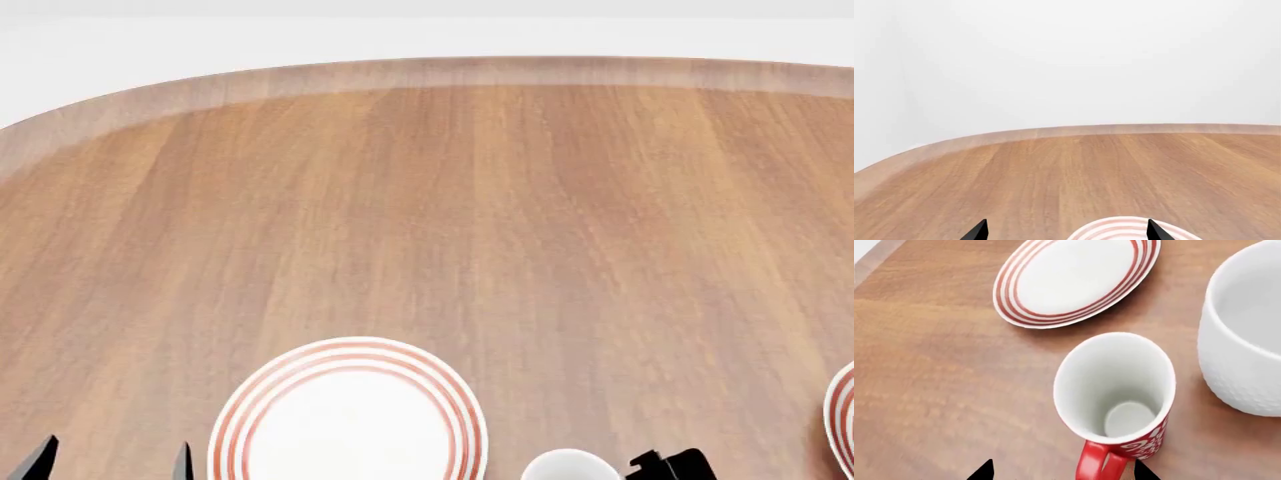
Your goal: Put the red mug on the left plate.
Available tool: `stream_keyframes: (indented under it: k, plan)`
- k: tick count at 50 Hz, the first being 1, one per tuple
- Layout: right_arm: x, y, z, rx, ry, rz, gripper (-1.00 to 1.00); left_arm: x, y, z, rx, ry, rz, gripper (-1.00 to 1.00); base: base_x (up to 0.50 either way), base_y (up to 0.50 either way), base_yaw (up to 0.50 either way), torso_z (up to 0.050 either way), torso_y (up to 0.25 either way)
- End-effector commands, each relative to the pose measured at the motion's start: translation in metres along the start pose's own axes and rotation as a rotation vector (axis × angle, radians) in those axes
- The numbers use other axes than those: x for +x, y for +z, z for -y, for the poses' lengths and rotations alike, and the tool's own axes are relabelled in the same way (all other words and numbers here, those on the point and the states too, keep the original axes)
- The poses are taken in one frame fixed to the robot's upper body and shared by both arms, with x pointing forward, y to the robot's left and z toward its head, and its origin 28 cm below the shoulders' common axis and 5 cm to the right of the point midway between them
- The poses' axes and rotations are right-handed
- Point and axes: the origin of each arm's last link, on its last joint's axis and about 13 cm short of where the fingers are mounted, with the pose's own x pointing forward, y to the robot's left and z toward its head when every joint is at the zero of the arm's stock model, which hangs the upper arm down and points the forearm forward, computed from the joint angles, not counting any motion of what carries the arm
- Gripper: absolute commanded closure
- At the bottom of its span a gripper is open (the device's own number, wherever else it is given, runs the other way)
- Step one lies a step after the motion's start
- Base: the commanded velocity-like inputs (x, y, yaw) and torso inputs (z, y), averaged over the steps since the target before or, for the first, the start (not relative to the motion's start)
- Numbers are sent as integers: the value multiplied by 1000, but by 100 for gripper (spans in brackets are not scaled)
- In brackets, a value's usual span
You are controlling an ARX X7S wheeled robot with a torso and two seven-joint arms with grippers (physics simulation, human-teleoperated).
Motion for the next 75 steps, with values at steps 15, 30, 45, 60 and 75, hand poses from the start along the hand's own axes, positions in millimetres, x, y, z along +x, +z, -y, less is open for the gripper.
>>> stream_keyframes:
  k: [15,30,45,60,75]
  plan:
    - [9,-9,-1,-9,-7,-40,-100,0,0,0,3,0,0,-100,0,0,0,0,0]
    - [15,-14,-2,-19,-25,-42,-100,-1,0,-1,3,5,4,-100,0,0,0,0,0]
    - [20,-18,-3,-31,-37,-46,-100,0,1,-1,3,6,6,-100,0,0,0,0,0]
    - [22,-22,-2,-40,-40,-49,-100,0,1,-1,3,7,8,-100,0,0,0,0,0]
    - [19,-19,4,-28,-40,-26,100,-1,2,-2,-1,8,9,-100,0,0,0,0,0]
